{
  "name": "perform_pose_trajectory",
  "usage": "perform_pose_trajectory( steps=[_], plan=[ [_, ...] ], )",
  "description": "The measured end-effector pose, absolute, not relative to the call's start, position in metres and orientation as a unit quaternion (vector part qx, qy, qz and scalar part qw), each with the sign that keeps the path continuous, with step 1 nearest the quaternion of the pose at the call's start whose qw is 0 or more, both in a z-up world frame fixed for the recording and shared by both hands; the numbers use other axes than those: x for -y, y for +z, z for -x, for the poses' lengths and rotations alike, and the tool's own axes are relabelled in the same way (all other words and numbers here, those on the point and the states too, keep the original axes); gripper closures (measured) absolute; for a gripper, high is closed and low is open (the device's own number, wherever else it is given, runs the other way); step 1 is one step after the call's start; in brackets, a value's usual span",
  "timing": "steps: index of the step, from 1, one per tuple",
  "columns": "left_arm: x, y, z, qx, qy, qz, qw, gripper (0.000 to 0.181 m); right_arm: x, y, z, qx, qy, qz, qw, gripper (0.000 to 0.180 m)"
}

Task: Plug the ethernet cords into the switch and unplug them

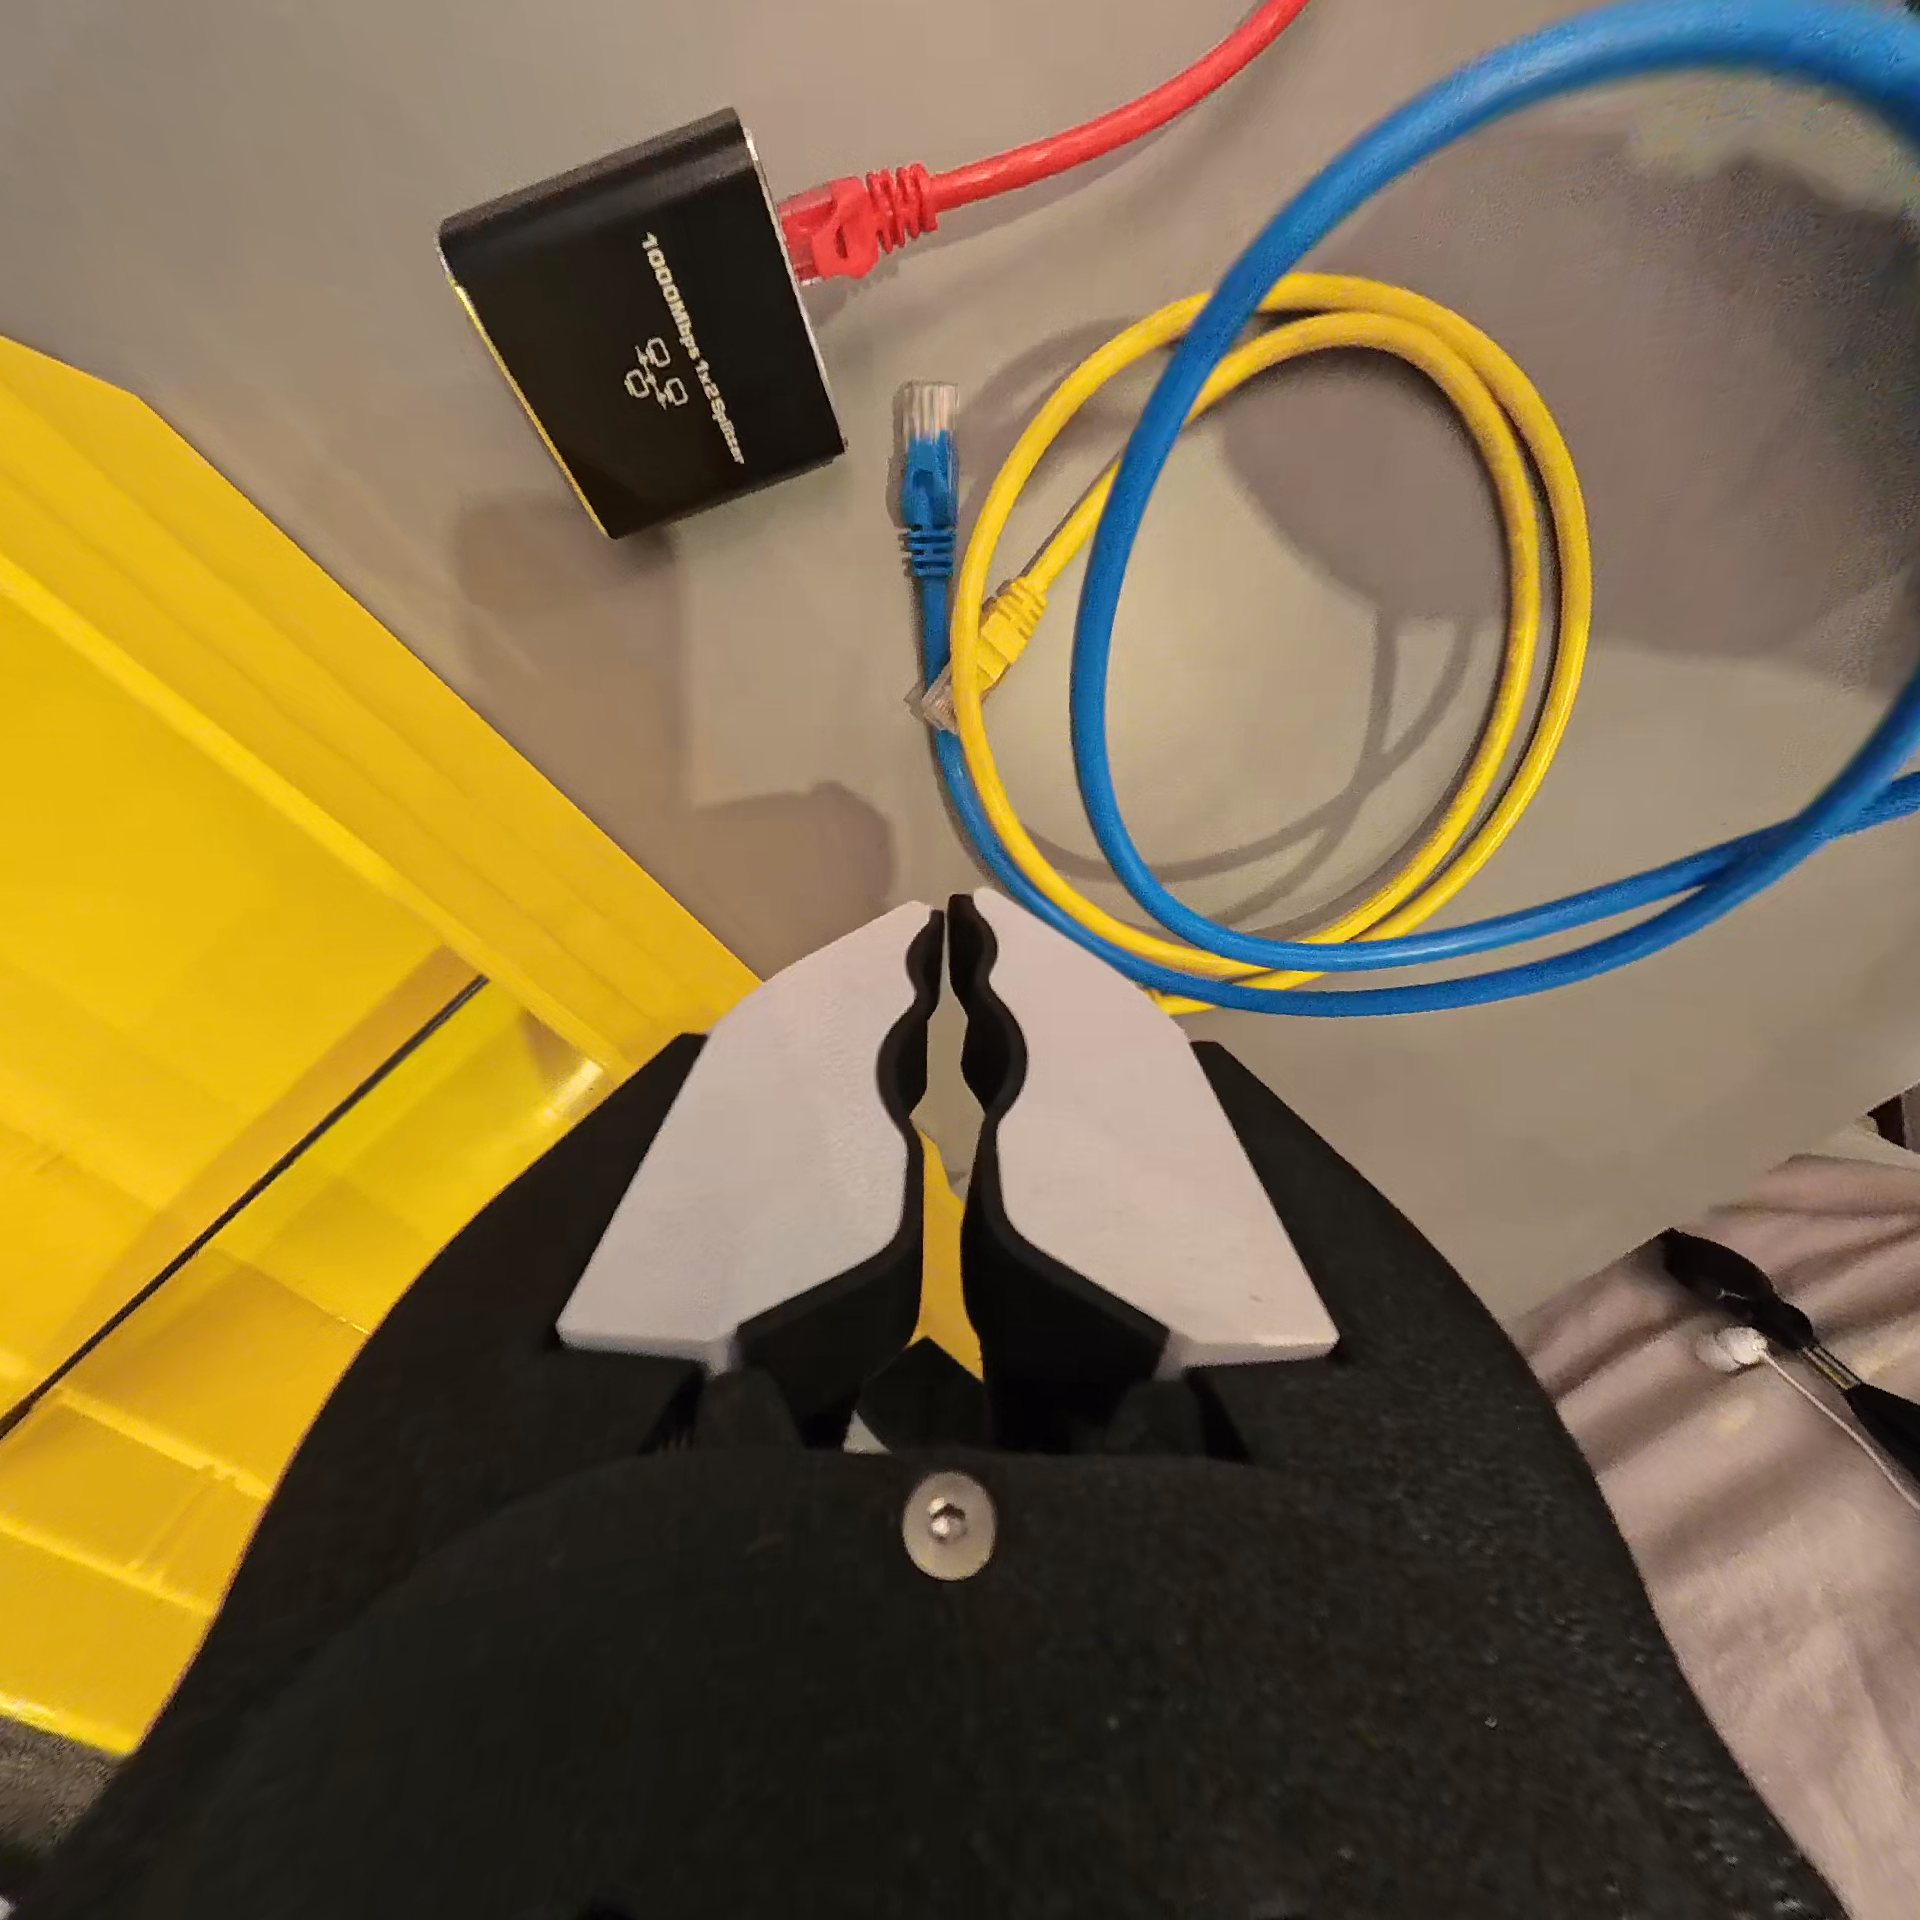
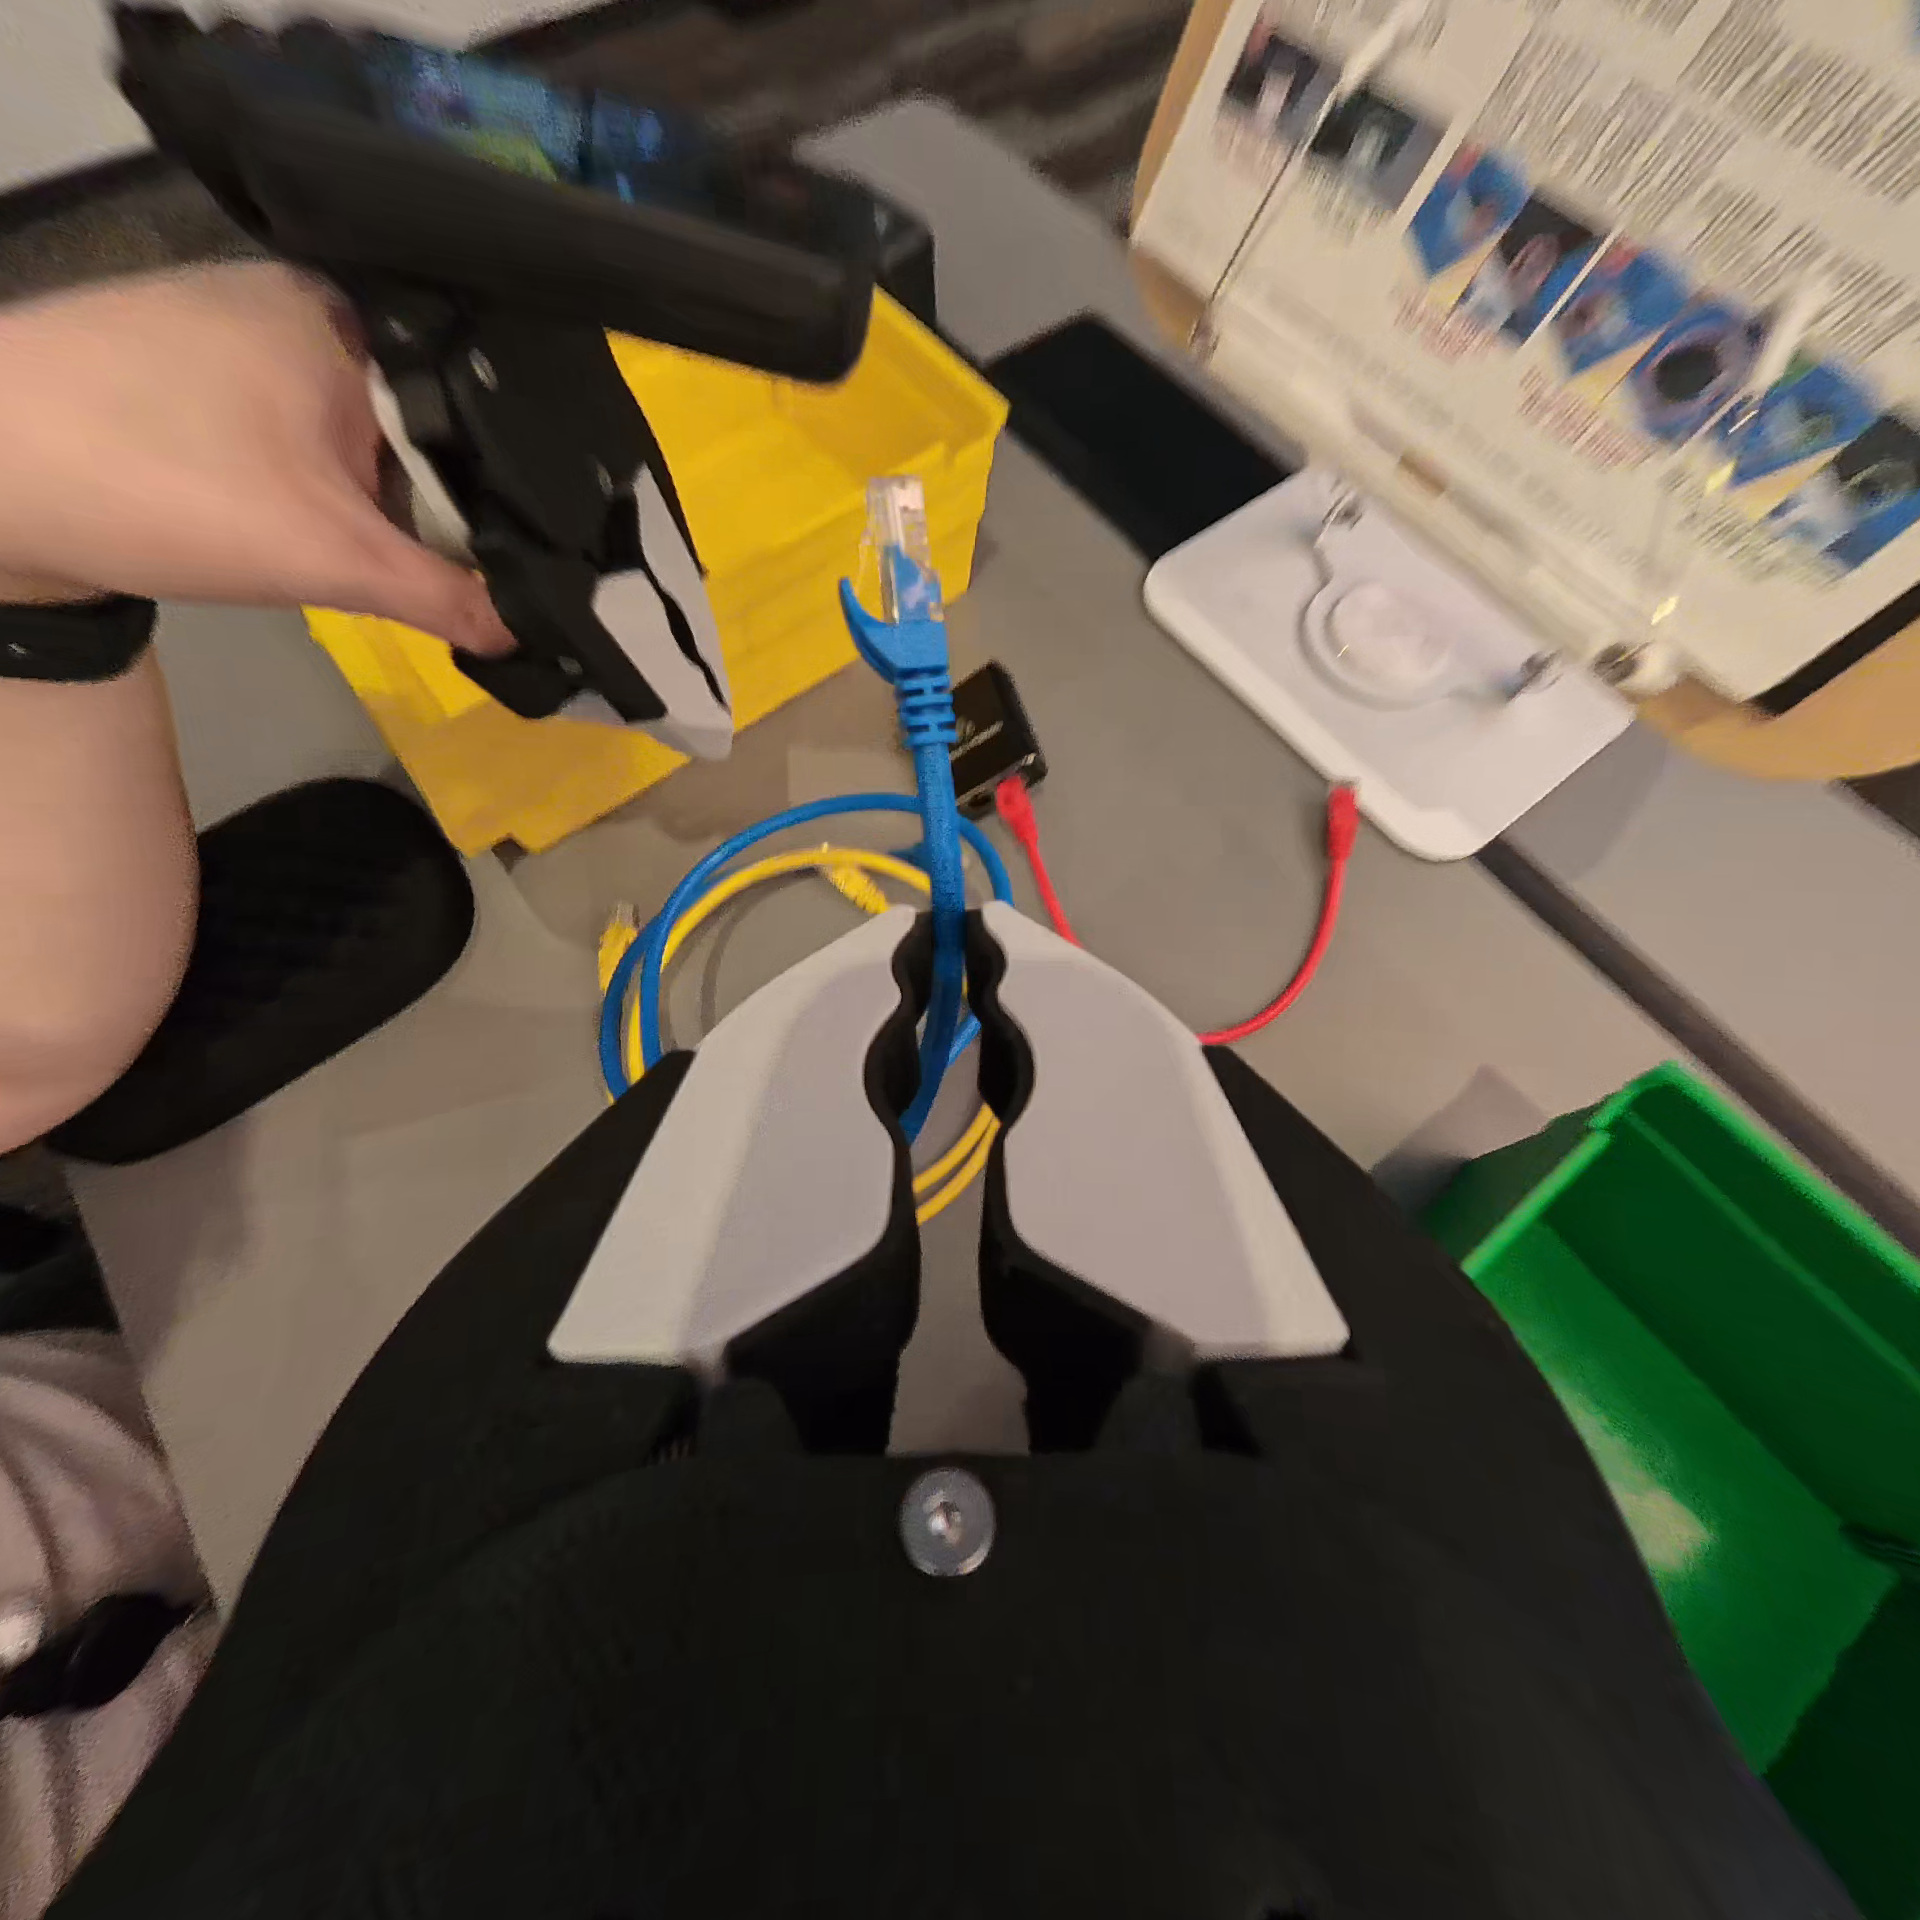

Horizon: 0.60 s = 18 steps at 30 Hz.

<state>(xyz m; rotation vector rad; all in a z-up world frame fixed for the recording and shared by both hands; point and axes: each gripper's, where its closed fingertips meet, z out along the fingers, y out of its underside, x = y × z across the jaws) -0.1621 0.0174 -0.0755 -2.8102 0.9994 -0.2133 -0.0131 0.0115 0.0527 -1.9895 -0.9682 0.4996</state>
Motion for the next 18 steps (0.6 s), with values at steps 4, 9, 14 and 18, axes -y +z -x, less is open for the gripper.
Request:
perform_pose_trajectory(
  steps=[4,9,14,18],
  plan=[
    [-0.016,-0.074,0.165,-0.335,-0.075,0.936,0.076,0.179,0.000,0.089,0.009,0.379,0.196,0.763,0.486,0.173],
    [-0.016,-0.068,0.171,-0.327,-0.085,0.937,0.085,0.179,0.000,0.125,0.022,0.403,0.192,0.750,0.488,0.173],
    [-0.015,-0.057,0.177,-0.321,-0.099,0.936,0.106,0.179,-0.010,0.174,0.048,0.445,0.149,0.735,0.489,0.173],
    [-0.015,-0.047,0.183,-0.313,-0.115,0.934,0.128,0.179,-0.017,0.217,0.064,0.449,0.147,0.722,0.505,0.173]
  ],
)
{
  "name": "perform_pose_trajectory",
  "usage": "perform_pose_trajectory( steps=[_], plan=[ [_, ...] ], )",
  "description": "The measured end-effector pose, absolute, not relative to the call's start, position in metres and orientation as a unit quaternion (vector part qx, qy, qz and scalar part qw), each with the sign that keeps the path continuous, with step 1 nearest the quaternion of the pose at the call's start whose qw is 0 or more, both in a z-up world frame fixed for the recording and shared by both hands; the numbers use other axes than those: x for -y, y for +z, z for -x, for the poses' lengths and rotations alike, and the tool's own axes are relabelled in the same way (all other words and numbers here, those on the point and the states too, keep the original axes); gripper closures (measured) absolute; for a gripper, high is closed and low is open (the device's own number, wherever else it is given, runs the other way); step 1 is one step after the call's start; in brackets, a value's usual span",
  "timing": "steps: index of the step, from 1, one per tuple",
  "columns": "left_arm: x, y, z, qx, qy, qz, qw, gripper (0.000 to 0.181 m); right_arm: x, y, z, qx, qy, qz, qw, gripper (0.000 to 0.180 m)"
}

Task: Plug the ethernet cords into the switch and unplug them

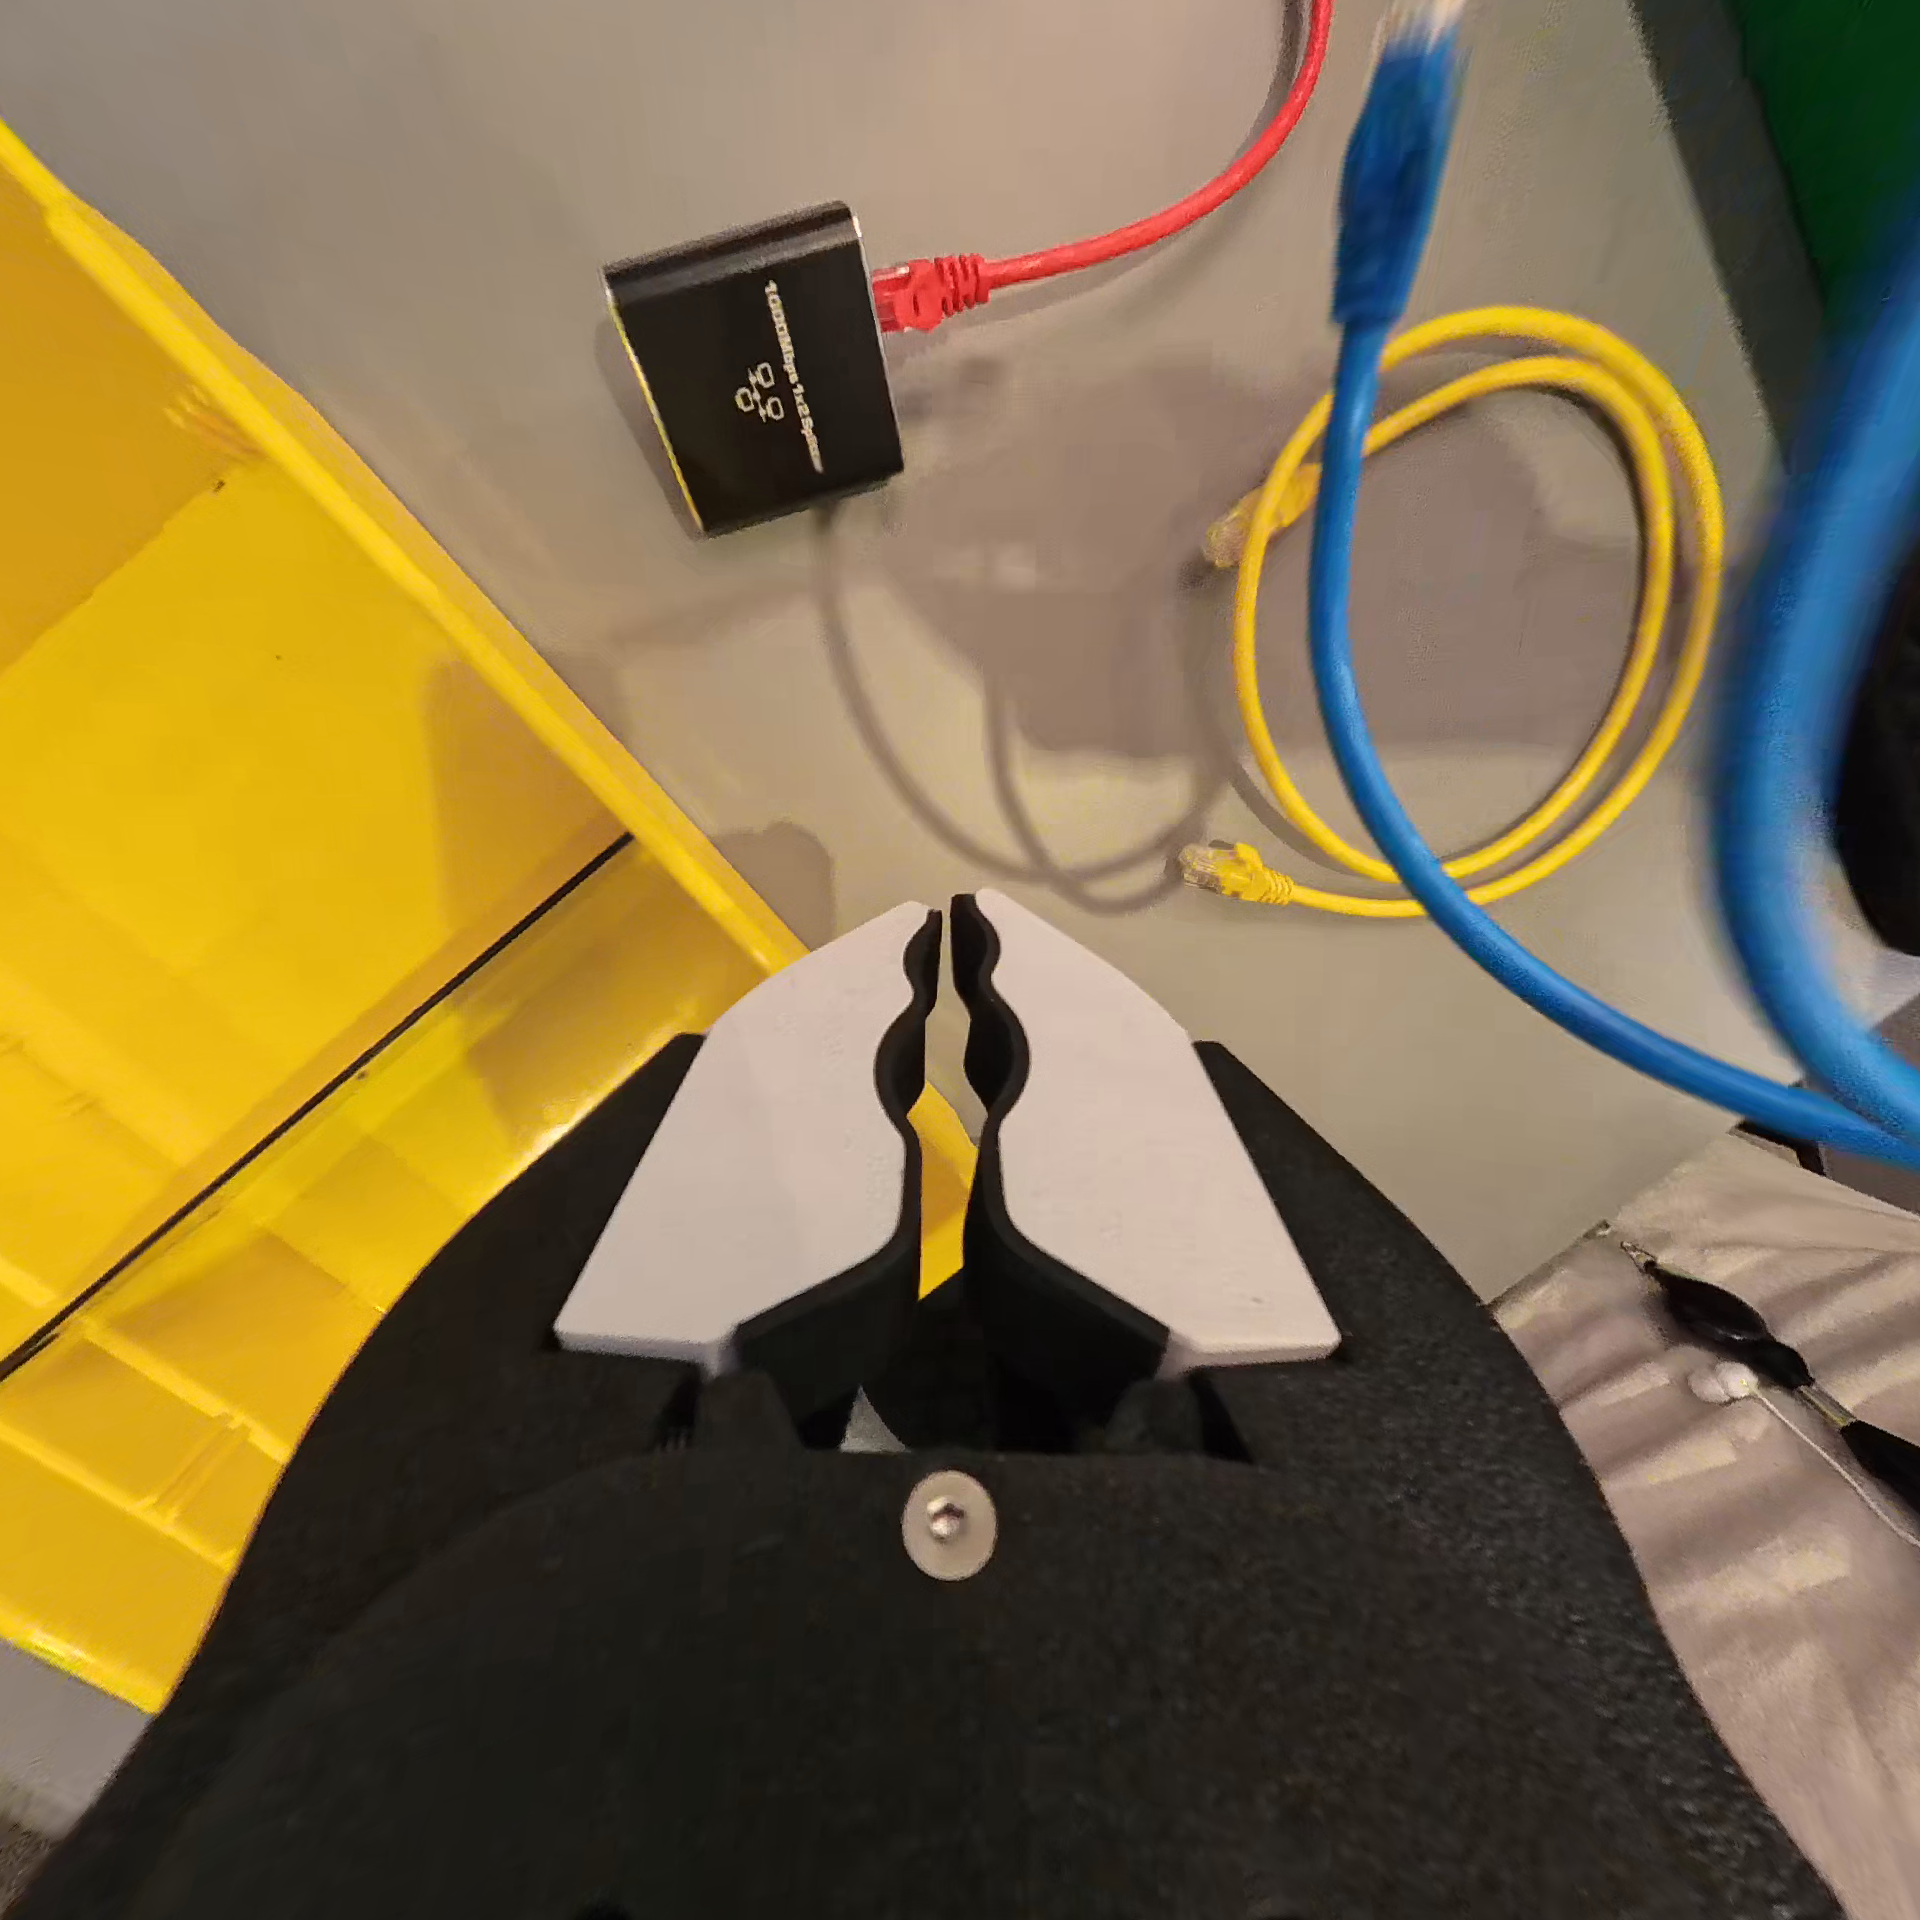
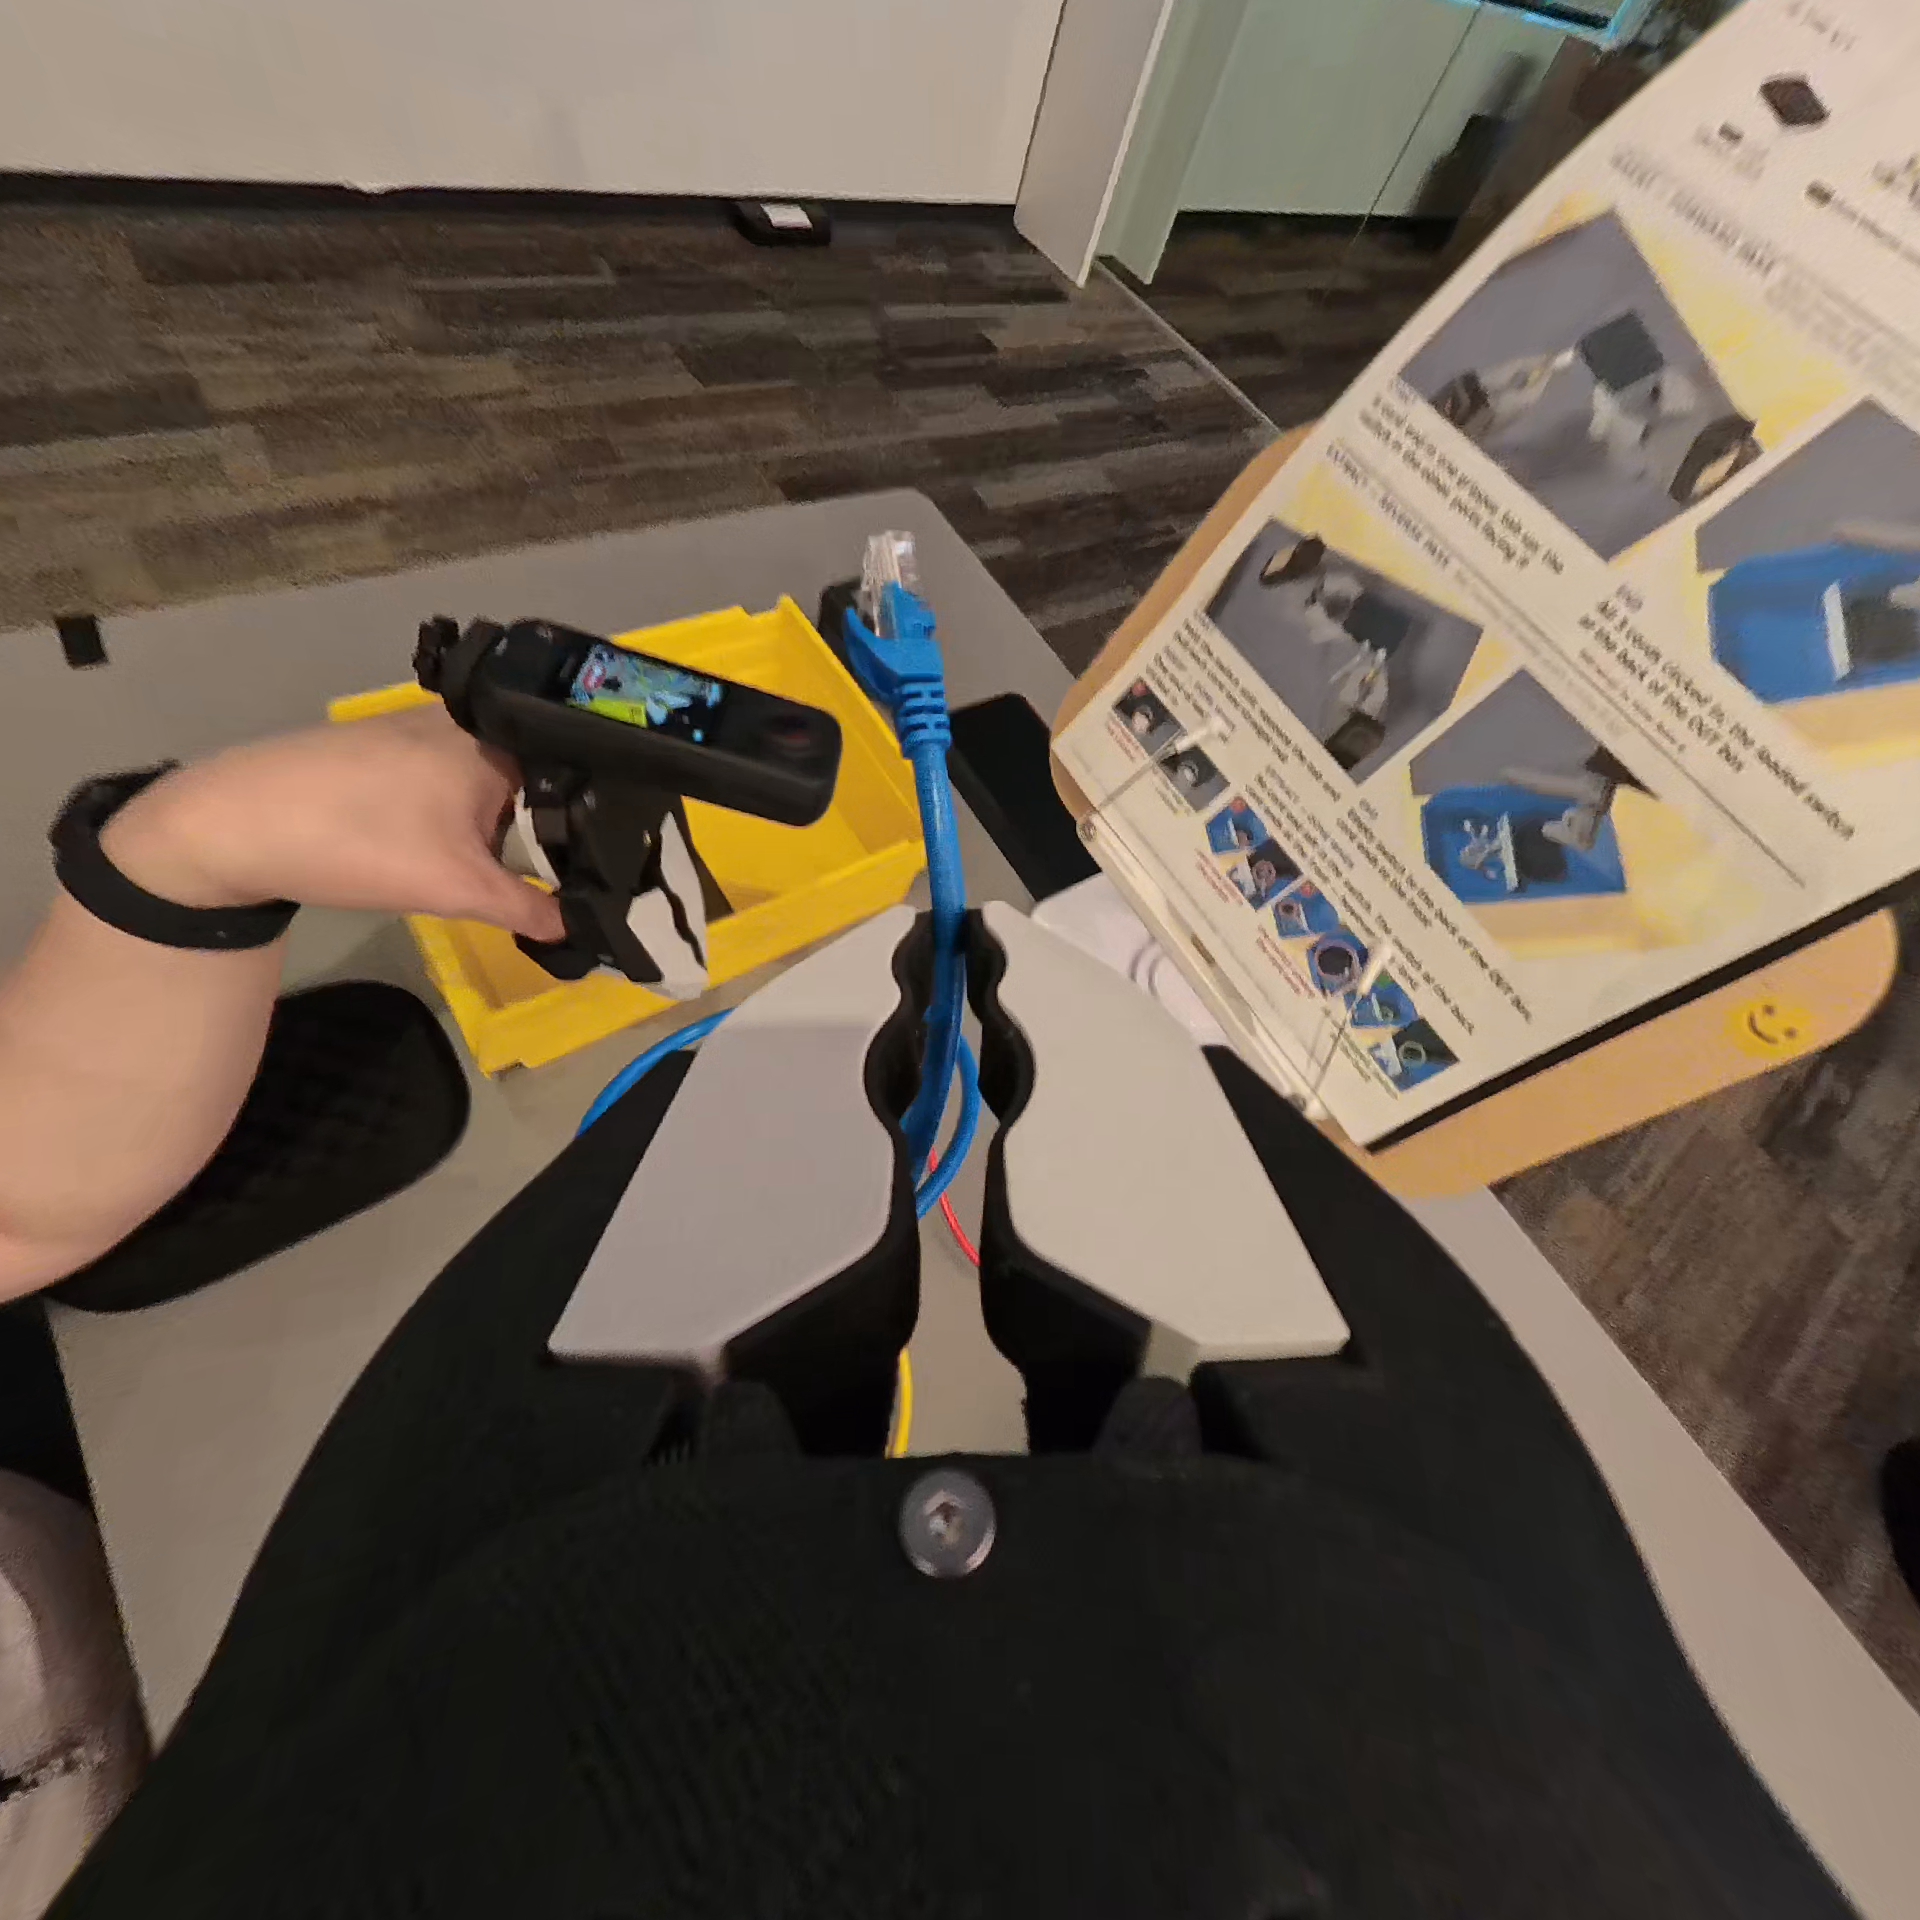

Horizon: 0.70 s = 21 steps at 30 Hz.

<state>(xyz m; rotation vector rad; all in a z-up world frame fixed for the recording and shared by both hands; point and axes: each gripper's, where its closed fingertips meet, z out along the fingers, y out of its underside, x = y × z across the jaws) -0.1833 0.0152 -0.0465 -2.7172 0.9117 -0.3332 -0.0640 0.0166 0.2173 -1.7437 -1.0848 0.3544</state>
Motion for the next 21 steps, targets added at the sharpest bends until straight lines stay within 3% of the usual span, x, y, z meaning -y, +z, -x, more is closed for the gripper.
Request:
perform_pose_trajectory(
  steps=[5,9,14,21],
  plan=[
    [-0.024,-0.015,0.184,-0.297,-0.178,0.915,0.205,0.178,-0.014,0.250,0.071,0.453,0.166,0.712,0.511,0.173],
    [-0.035,0.039,0.187,-0.272,-0.265,0.864,0.331,0.173,0.000,0.250,0.068,0.485,0.154,0.684,0.523,0.173],
    [-0.038,0.107,0.204,-0.252,-0.315,0.777,0.483,0.162,0.009,0.225,0.055,0.516,0.141,0.674,0.509,0.173],
    [0.007,0.155,0.146,-0.368,-0.425,0.623,0.544,0.143,0.010,0.166,0.054,0.575,0.116,0.628,0.512,0.173]
  ],
)
